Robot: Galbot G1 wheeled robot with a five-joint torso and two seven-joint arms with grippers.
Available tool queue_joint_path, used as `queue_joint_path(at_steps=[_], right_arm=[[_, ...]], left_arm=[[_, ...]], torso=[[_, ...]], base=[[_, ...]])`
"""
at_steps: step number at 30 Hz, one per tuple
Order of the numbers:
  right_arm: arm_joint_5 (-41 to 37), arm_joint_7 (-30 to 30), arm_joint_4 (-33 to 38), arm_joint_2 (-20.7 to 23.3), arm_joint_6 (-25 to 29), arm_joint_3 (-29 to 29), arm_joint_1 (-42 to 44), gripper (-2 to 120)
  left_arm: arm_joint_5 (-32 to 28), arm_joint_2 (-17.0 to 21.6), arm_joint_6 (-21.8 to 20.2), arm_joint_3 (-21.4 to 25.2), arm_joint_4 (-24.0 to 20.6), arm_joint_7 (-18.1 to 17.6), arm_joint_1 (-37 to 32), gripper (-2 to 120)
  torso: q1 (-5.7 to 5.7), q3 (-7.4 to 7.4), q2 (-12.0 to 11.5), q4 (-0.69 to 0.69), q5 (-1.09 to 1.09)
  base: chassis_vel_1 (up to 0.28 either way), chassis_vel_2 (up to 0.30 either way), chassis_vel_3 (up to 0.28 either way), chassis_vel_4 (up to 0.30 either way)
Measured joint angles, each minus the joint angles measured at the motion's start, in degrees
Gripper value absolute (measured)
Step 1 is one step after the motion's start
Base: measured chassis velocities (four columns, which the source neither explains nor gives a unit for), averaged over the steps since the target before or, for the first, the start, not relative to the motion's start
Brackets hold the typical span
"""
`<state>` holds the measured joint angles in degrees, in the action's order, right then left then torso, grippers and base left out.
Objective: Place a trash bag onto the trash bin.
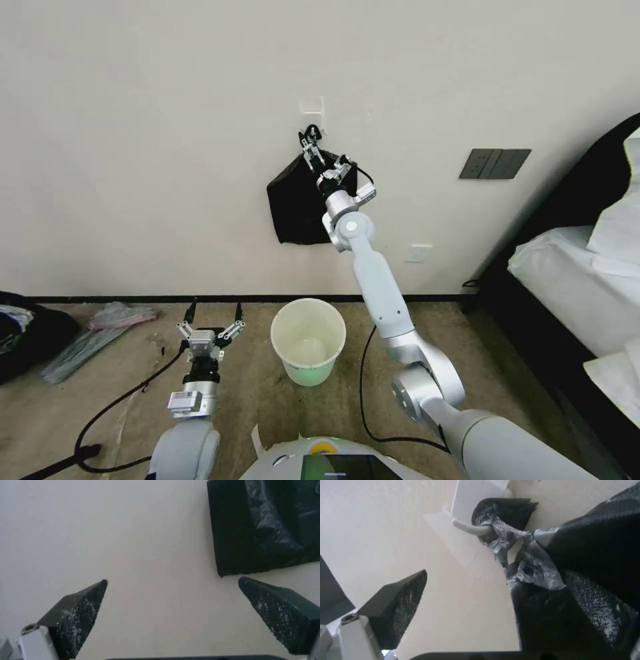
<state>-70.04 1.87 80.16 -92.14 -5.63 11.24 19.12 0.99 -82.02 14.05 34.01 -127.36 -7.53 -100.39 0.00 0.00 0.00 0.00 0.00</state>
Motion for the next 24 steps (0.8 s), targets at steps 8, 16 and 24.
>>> queue_joint_path(at_steps=[8,16,24], right_arm=[[0.03,0.16,-0.64,0.0,0.05,0.06,-0.43,82],[0.03,0.87,-1.49,0.0,0.16,0.74,-0.12,47],[0.14,1.18,-0.97,0.0,0.26,0.87,-0.02,17]], left_arm=[[-0.01,-0.04,0.11,-0.06,0.03,-0.03,0.02,100],[-0.19,0.04,0.28,0.01,0.1,-0.06,-0.01,100],[-0.22,0.12,0.29,0.02,0.12,-0.06,0.2,100]], torso=[[0.0,0.0,0.0,0.0,0.0],[0.0,0.0,0.0,0.01,0.0],[0.0,0.0,0.0,0.0,0.0]], base=[[0.0,0.0,0.0,0.0],[0.0,0.0,0.0,0.0],[0.0,0.0,0.0,0.0]])
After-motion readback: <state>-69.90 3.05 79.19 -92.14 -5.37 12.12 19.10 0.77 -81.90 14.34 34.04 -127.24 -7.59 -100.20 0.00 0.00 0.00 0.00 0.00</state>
